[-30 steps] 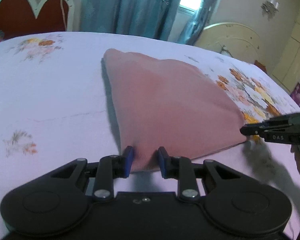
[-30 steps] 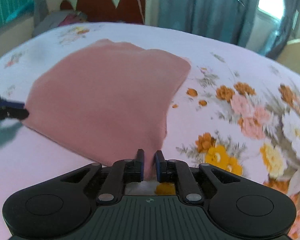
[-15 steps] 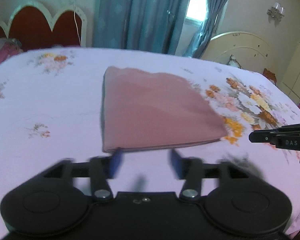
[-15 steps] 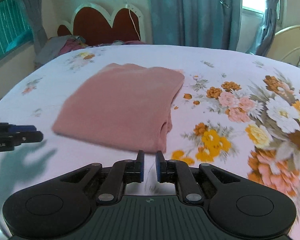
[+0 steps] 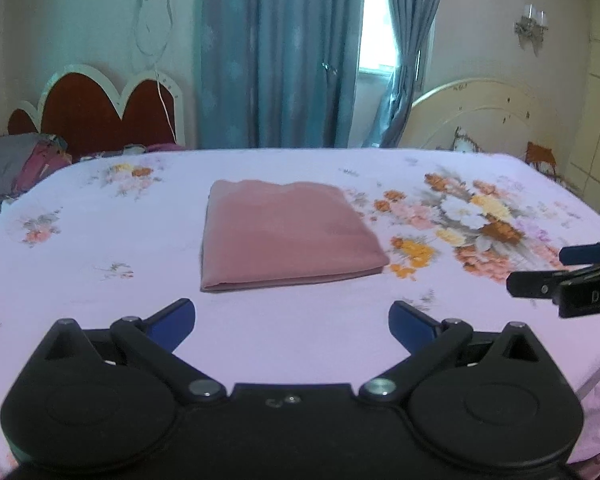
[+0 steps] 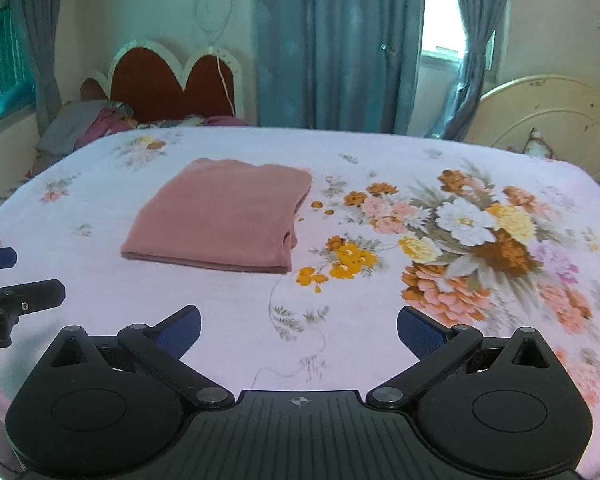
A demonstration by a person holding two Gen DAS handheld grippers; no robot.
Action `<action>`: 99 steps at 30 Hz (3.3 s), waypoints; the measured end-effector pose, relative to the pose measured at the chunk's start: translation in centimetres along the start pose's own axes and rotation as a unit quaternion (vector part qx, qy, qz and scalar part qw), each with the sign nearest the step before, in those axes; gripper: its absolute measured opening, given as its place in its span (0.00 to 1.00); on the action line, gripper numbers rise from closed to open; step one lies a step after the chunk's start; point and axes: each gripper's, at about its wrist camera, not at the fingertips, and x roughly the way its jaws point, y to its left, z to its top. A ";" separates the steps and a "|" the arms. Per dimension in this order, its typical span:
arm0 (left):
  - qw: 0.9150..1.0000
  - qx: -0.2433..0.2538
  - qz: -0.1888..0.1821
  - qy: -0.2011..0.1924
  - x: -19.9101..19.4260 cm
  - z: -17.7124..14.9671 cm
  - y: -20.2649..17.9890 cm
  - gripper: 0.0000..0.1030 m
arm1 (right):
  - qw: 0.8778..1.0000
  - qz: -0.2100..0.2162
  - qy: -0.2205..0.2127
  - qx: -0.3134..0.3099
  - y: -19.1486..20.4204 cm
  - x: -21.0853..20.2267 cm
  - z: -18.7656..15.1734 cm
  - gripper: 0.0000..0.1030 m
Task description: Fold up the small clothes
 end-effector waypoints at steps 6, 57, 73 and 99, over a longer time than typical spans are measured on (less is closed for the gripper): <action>1.000 -0.016 0.007 -0.020 -4.9 -1.0 -1.1 1.00 | 1.000 0.004 -0.017 0.001 1.4 -5.6 -1.8 1.00; 0.996 -0.005 -0.006 -0.087 -11.7 -0.8 -2.2 1.00 | 0.996 -0.009 -0.083 0.016 2.5 -15.4 -2.6 1.00; 0.996 -0.006 -0.004 -0.088 -11.5 -0.7 -2.0 1.00 | 0.997 -0.008 -0.080 0.020 2.2 -15.3 -2.8 1.00; 0.996 -0.006 0.000 -0.088 -11.2 -0.8 -1.8 1.00 | 0.997 -0.007 -0.074 0.023 1.8 -15.2 -3.0 1.00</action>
